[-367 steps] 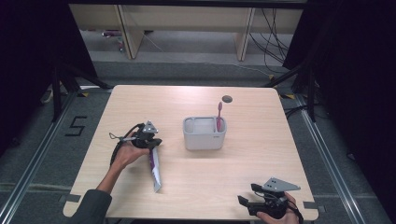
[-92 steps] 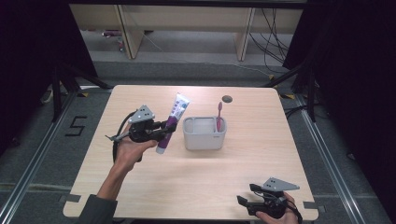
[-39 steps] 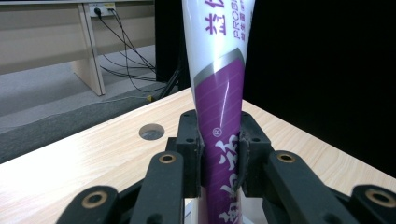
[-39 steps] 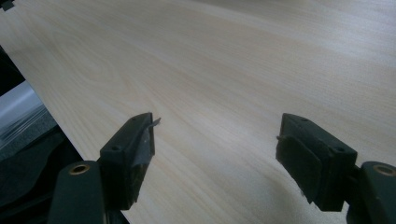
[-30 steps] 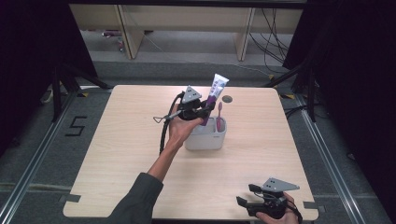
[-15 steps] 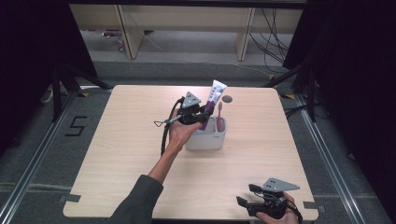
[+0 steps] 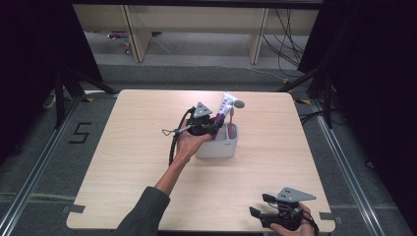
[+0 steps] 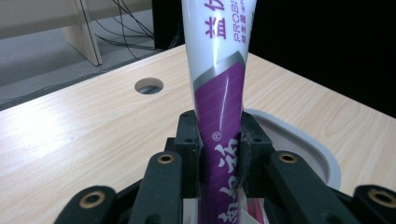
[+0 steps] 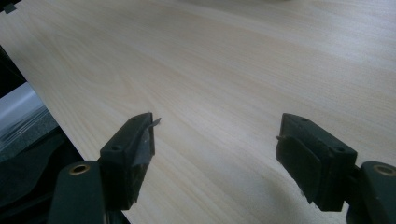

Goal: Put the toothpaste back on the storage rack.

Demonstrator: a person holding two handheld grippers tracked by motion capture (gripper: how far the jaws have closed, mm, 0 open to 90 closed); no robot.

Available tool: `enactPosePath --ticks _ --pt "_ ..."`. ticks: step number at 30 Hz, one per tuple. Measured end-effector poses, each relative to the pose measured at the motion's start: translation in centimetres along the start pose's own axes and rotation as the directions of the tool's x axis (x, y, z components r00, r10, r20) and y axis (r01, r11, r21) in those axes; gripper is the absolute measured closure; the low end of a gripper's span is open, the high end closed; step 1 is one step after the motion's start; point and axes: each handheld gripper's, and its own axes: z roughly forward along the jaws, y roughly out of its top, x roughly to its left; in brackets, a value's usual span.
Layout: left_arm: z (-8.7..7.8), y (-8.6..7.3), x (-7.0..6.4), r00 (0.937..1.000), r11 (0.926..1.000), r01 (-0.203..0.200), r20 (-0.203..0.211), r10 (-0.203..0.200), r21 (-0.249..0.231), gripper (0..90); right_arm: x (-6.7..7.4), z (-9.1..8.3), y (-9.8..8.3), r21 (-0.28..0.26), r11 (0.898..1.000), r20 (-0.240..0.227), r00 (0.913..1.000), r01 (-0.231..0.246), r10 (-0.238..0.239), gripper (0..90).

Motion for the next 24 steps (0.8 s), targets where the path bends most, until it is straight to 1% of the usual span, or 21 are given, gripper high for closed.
enactPosePath --ticks 1,2,3,6,9,10,12,13,14,15,16,17,18,20,21,22,23,24 --pt "0.0 0.0 0.0 1.0 0.9999 -0.003 -0.003 0.003 0.01 73.1 0.1 0.0 0.0 0.005 1.0 -0.006 0.9998 -0.016 0.016 28.3" --pt "-0.1 -0.1 0.0 1.0 0.9999 -0.002 0.002 0.002 0.014 73.0 -0.1 0.0 0.0 0.0 1.0 0.002 1.0 0.003 -0.003 28.3" --pt "0.0 -0.1 -0.1 1.0 1.0 0.001 0.006 -0.001 0.009 73.0 -0.1 0.0 0.0 0.001 1.0 0.001 1.0 0.004 -0.004 28.3" --pt "-0.1 -0.2 -0.3 0.9997 0.9993 -0.024 0.001 0.024 0.027 73.0 -0.1 0.0 0.0 0.002 1.0 0.0 1.0 0.005 -0.005 28.3" --pt "-0.1 -0.2 -0.4 0.9996 0.9989 -0.029 0.004 0.029 0.037 72.9 0.0 0.0 0.0 -0.001 1.0 0.001 1.0 0.007 -0.007 28.3" --pt "-0.1 -0.2 -0.4 0.9993 0.9989 -0.036 0.006 0.036 0.031 72.9 -0.1 0.0 0.0 -0.002 1.0 0.003 1.0 0.009 -0.009 28.3" --pt "-0.2 -0.1 -0.5 0.999 0.9982 -0.044 0.006 0.044 0.04 72.8 -0.1 0.0 0.0 0.003 1.0 0.002 1.0 0.002 -0.002 28.3" --pt "-0.2 -0.2 -0.4 0.9986 0.9978 -0.051 0.015 0.05 0.042 72.8 -0.1 0.0 0.0 0.002 1.0 0.001 1.0 0.001 -0.001 28.3" --pt "-0.3 -0.2 -0.5 0.9985 0.9974 -0.054 0.011 0.054 0.047 72.7 -0.1 0.0 0.0 0.001 1.0 0.002 1.0 0.003 -0.003 28.3" --pt "-0.3 -0.2 -0.6 0.998 0.9966 -0.063 0.006 0.063 0.053 72.6 0.0 0.0 0.0 0.001 1.0 0.001 1.0 0.004 -0.004 28.3" --pt "-0.4 -0.2 -0.6 0.9966 0.9941 -0.082 0.004 0.082 0.07 72.3 0.0 0.0 0.0 0.002 1.0 -0.001 1.0 0.003 -0.003 28.3" --pt "-0.3 -0.3 -0.6 0.9972 0.9952 -0.074 0.002 0.074 0.064 71.5 0.0 0.1 0.0 -0.005 1.0 -0.002 1.0 0.0 0.0 28.3" --pt "-0.4 -0.2 -0.6 0.9971 0.994 -0.077 0.001 0.077 0.078 69.6 0.0 0.1 0.0 -0.004 1.0 -0.001 1.0 0.0 0.0 28.3" --pt "-0.3 -0.4 -0.7 0.9948 0.9888 -0.099 -0.015 0.101 0.112 69.1 0.0 0.1 0.0 -0.003 1.0 -0.003 1.0 0.0 0.0 28.3" --pt "-0.3 -0.6 -0.6 0.9943 0.9873 -0.104 -0.011 0.106 0.121 69.3 0.0 0.0 0.0 -0.004 1.0 -0.002 1.0 0.0 0.0 28.3" --pt "-0.2 -0.8 -0.5 0.9952 0.9879 -0.096 -0.008 0.098 0.121 69.4 0.0 0.0 0.0 -0.005 1.0 -0.002 1.0 0.0 0.0 28.3" --pt "-0.2 -0.8 -0.5 0.9955 0.9869 -0.093 -0.006 0.095 0.132 69.3 0.0 0.0 0.0 0.003 1.0 -0.001 1.0 0.003 -0.003 28.3" --pt "-0.1 -1.0 -0.5 0.9965 0.9892 -0.082 -0.006 0.083 0.122 69.1 0.0 0.1 0.0 -0.004 1.0 -0.001 1.0 0.0 0.0 28.3"
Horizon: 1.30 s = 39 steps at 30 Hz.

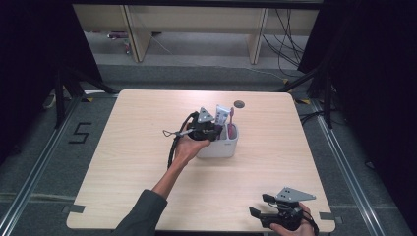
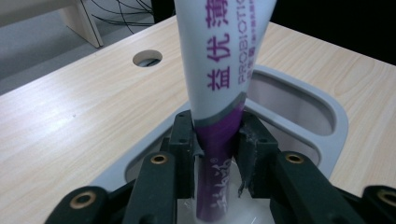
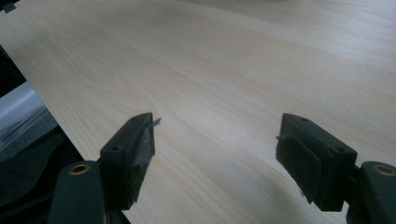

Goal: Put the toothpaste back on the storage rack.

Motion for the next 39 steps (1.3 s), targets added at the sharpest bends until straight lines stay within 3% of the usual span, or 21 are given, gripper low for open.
enactPosePath --ticks 1,2,4,5,7,10,11,18,39 --pt "0.0 -0.1 0.0 1.0 0.9999 -0.008 0.003 0.008 0.014 68.7 0.0 0.0 0.0 0.002 1.0 0.0 1.0 0.0 0.0 28.3" --pt "0.0 -0.2 0.0 1.0 1.0 0.002 0.002 -0.002 -0.003 67.3 0.0 0.0 0.0 0.0 1.0 -0.001 1.0 -0.001 0.001 28.3" --pt "-0.4 0.0 0.1 0.9983 0.9963 0.059 0.002 -0.059 -0.063 62.6 0.1 0.0 0.0 0.003 1.0 -0.004 1.0 -0.006 0.006 28.3" --pt "-0.7 0.3 0.1 0.9976 0.9949 0.068 -0.007 -0.069 -0.074 58.9 0.1 -0.1 0.0 0.011 1.0 0.004 1.0 -0.005 0.005 28.3" --pt "-1.2 0.7 0.1 0.9977 0.9934 0.06 -0.026 -0.063 -0.098 52.7 0.0 0.1 0.0 0.006 1.0 -0.002 1.0 -0.003 0.003 28.3" --pt "-1.8 1.1 0.2 0.996 0.992 0.075 -0.042 -0.079 -0.102 44.6 0.1 0.1 0.0 0.002 1.0 -0.005 1.0 -0.007 0.007 28.3" --pt "-1.9 1.1 0.3 0.9945 0.9917 0.091 -0.044 -0.095 -0.091 41.2 0.3 0.2 -0.1 0.004 0.999 -0.021 0.9992 -0.035 0.035 28.3" --pt "-2.8 1.2 0.4 0.9907 0.9876 0.121 -0.051 -0.127 -0.1 28.8 0.2 0.1 0.0 0.02 1.0 -0.018 0.9996 -0.022 0.022 28.3" --pt "-5.8 1.0 0.9 0.989 0.9854 0.141 -0.032 -0.145 -0.095 22.9 0.3 0.1 0.0 0.023 0.999 -0.005 0.9997 -0.022 0.022 28.3"
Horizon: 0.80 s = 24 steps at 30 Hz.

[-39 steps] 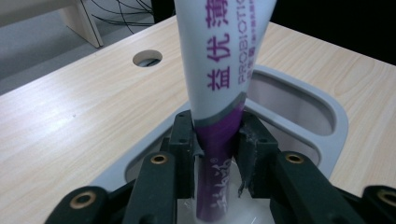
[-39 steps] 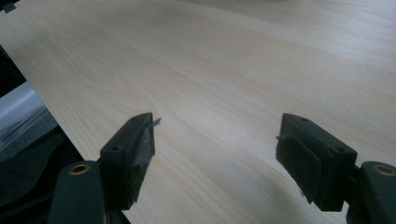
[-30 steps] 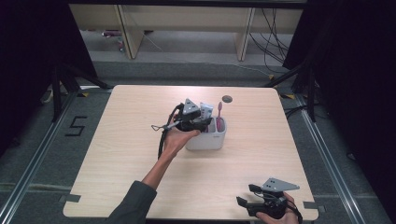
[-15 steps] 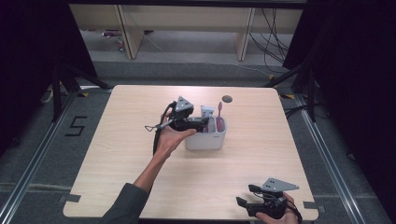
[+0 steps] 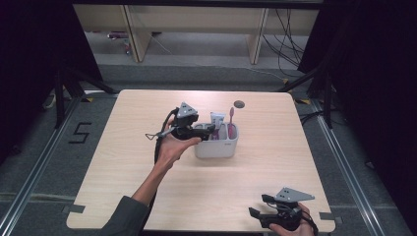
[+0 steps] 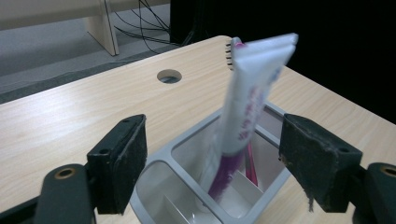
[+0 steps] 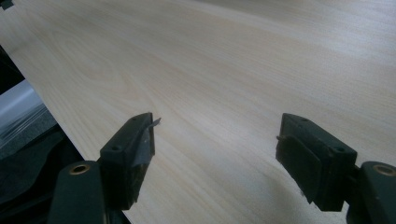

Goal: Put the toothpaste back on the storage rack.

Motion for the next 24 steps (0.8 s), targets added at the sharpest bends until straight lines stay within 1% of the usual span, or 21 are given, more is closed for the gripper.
enactPosePath --ticks 2,3,4,5,6,8,9,10,11,13,14,15,17,21,24 --pt "-0.2 -0.1 0.0 1.0 1.0 -0.003 0.003 0.003 0.006 22.7 0.0 0.0 0.0 0.0 1.0 0.0 1.0 0.0 0.0 28.3" --pt "-0.3 -0.1 0.0 1.0 1.0 0.004 0.0 -0.004 0.005 22.5 0.0 0.0 0.0 0.003 1.0 -0.002 1.0 -0.004 0.004 28.3" --pt "-0.4 -0.2 0.0 1.0 1.0 0.006 0.0 -0.006 0.008 22.2 -0.2 0.0 0.0 -0.004 1.0 0.005 0.9998 0.021 -0.021 28.3" --pt "-0.4 -0.2 0.0 1.0 1.0 0.006 0.0 -0.006 0.008 21.8 0.0 0.0 0.0 0.001 1.0 0.0 1.0 0.0 0.0 28.3" --pt "-0.7 -0.5 0.0 0.9999 0.9998 0.012 0.0 -0.012 0.016 20.8 -0.2 0.0 0.0 -0.007 1.0 0.003 0.9998 0.021 -0.021 28.3" --pt "-1.1 -0.9 0.0 0.9998 0.9997 0.018 0.0 -0.018 0.015 20.6 -0.2 -0.1 0.0 -0.011 1.0 0.003 0.9998 0.018 -0.018 28.3" --pt "-1.4 -1.1 0.0 0.9997 0.9997 0.023 -0.003 -0.023 0.01 20.1 -0.2 0.0 0.0 -0.022 1.0 0.009 0.9998 0.017 -0.017 28.3" --pt "-1.7 -1.2 0.1 0.9997 0.9997 0.025 0.001 -0.025 0.007 19.7 -0.2 0.0 0.0 -0.018 1.0 0.008 0.9998 0.018 -0.018 28.3" --pt "-1.9 -1.4 0.2 0.9994 0.9994 0.034 0.003 -0.034 0.003 19.2 -0.3 0.0 0.0 -0.019 1.0 0.01 0.9998 0.019 -0.019 28.3" --pt "-2.5 -1.7 0.4 0.9971 0.9976 0.07 0.029 -0.07 0.0 18.4 -0.2 0.0 0.0 -0.023 1.0 0.006 0.9998 0.019 -0.018 28.3" --pt "-2.8 -1.9 0.5 0.9959 0.9965 0.083 0.035 -0.083 0.003 18.0 -0.2 0.0 0.0 -0.016 1.0 -0.001 0.9999 0.017 -0.017 28.3" --pt "-3.0 -2.0 0.5 0.9956 0.9962 0.087 0.035 -0.087 0.005 17.8 -0.2 0.0 0.0 -0.013 1.0 0.004 0.9998 0.018 -0.018 28.3" --pt "-3.5 -2.2 0.6 0.996 0.9967 0.082 0.035 -0.082 0.004 17.8 -0.2 0.1 0.0 -0.013 1.0 0.007 0.9999 0.01 -0.01 28.3" --pt "-4.3 -2.7 0.6 0.9966 0.997 0.077 0.03 -0.077 0.009 17.8 -0.3 0.0 0.0 -0.017 1.0 0.016 0.9997 0.019 -0.019 28.3" --pt "-4.8 -3.2 0.7 0.9968 0.9973 0.072 0.032 -0.073 0.015 17.8 -0.3 0.0 0.0 -0.016 1.0 0.015 0.9997 0.017 -0.017 28.3"
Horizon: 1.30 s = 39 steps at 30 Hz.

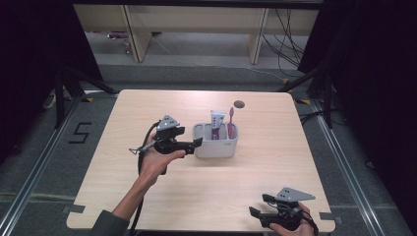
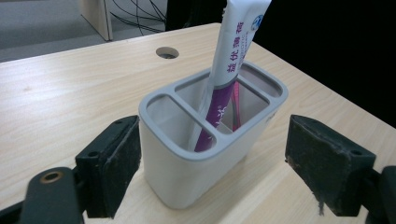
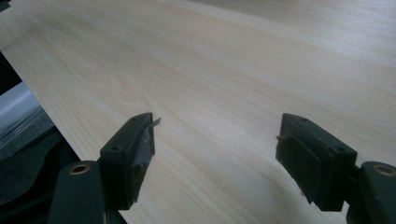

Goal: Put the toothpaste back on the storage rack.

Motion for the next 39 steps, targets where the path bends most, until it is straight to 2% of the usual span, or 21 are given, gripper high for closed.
enactPosePath --ticks 5,8,12,15,25,26,28,30,31,32,33,39 --pt "-0.6 -0.7 0.2 0.9999 0.9999 -0.011 -0.005 0.011 0.012 17.8 0.0 0.0 0.0 0.009 1.0 -0.007 1.0 -0.002 0.002 28.3" --pt "-1.0 -1.0 0.3 0.9999 0.9999 -0.005 -0.012 0.005 0.012 17.9 0.0 0.0 0.0 0.009 1.0 -0.005 1.0 -0.001 0.001 28.3" --pt "-1.4 -1.5 0.4 1.0 1.0 0.003 0.003 -0.003 0.008 17.9 0.0 0.0 0.0 0.011 1.0 -0.005 1.0 -0.004 0.004 28.3" --pt "-1.8 -1.9 0.3 0.9999 0.9998 -0.014 0.009 0.014 0.016 20.3 0.1 0.0 0.0 0.01 1.0 -0.008 1.0 -0.005 0.005 28.3" --pt "-3.3 -3.0 -0.5 0.9989 0.9987 -0.043 0.02 0.042 0.028 17.7 0.1 0.0 0.0 0.009 1.0 -0.009 1.0 -0.004 0.004 28.3" --pt "-3.4 -3.2 -0.6 0.9987 0.9987 -0.044 0.026 0.043 0.025 17.6 0.1 0.0 0.0 0.007 1.0 -0.006 1.0 0.002 -0.002 28.3" --pt "-3.7 -3.4 -0.8 0.9978 0.9981 -0.056 0.038 0.055 0.026 17.1 0.3 0.1 0.0 0.009 1.0 -0.019 0.9994 -0.028 0.028 28.3" --pt "-3.9 -3.7 -1.0 0.9965 0.9974 -0.067 0.05 0.066 0.025 16.8 0.3 0.1 0.0 0.011 1.0 -0.019 0.9994 -0.027 0.027 28.3" --pt "-4.1 -3.8 -1.1 0.9958 0.9971 -0.071 0.058 0.07 0.026 16.7 0.1 0.0 0.0 0.004 1.0 -0.008 1.0 0.005 -0.005 28.3" --pt "-4.3 -3.9 -1.3 0.9955 0.9966 -0.076 0.059 0.074 0.033 16.6 0.1 0.0 0.0 0.003 1.0 -0.01 0.9999 0.004 -0.004 28.3" --pt "-4.5 -4.1 -1.4 0.9949 0.9965 -0.077 0.068 0.075 0.032 16.6 0.2 0.0 0.0 0.012 1.0 -0.02 0.9995 -0.023 0.024 28.3" --pt "-5.2 -5.0 -1.9 0.9914 0.9949 -0.095 0.095 0.091 0.036 16.6 0.3 0.0 0.0 0.012 1.0 -0.025 0.9994 -0.023 0.023 28.3"
